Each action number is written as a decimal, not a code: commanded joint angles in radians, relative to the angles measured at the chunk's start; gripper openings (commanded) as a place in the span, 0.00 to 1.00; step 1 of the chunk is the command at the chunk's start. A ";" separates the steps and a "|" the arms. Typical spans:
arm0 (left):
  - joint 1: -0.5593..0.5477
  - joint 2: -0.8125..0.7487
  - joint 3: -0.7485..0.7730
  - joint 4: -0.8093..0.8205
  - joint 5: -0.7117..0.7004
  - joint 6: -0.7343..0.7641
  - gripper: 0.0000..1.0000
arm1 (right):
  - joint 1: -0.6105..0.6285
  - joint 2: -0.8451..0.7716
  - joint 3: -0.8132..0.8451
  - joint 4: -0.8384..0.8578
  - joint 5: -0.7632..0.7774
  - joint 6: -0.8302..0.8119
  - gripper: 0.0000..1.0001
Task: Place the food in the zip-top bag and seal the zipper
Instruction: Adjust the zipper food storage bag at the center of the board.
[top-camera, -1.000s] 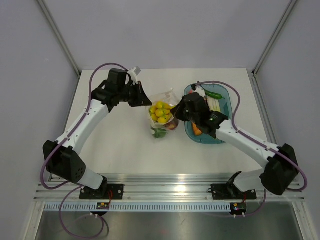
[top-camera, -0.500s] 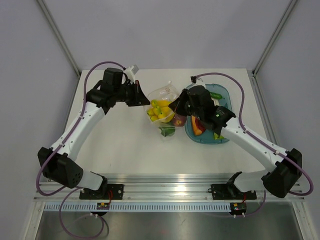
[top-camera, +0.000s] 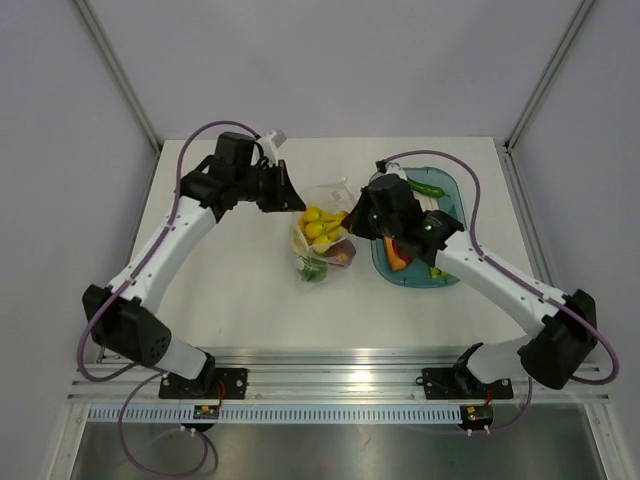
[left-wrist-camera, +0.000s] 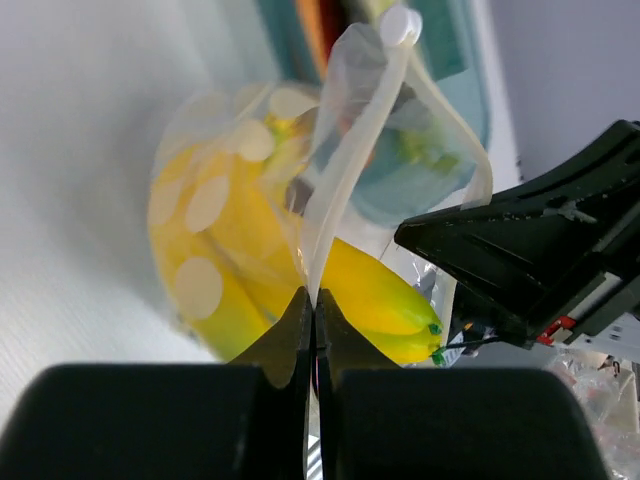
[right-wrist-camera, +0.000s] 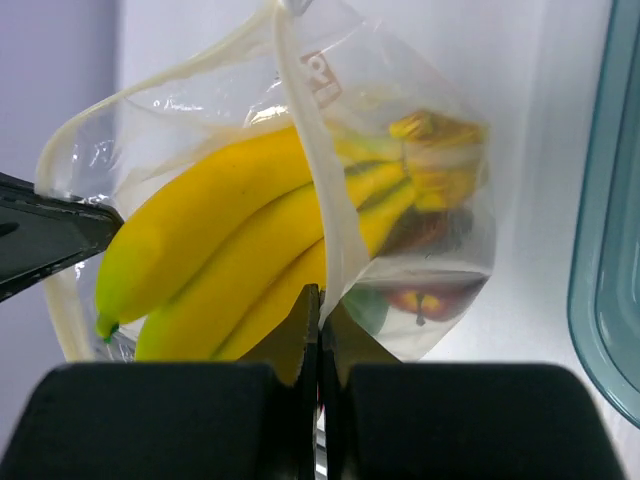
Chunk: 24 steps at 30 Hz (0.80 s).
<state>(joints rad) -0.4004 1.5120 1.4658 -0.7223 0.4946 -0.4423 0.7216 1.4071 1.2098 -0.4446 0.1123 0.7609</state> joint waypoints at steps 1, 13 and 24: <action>-0.005 -0.142 0.087 0.038 0.055 -0.007 0.00 | -0.001 -0.112 0.088 0.023 0.030 -0.029 0.00; -0.012 0.033 0.011 -0.011 0.032 0.016 0.00 | -0.001 0.118 0.039 -0.003 -0.030 -0.038 0.00; -0.012 -0.053 0.150 -0.013 0.048 -0.010 0.00 | -0.001 -0.028 0.119 -0.019 0.064 -0.064 0.00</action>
<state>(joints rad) -0.4084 1.4395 1.6611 -0.7589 0.5144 -0.4427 0.7208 1.3609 1.3582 -0.4755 0.1253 0.7105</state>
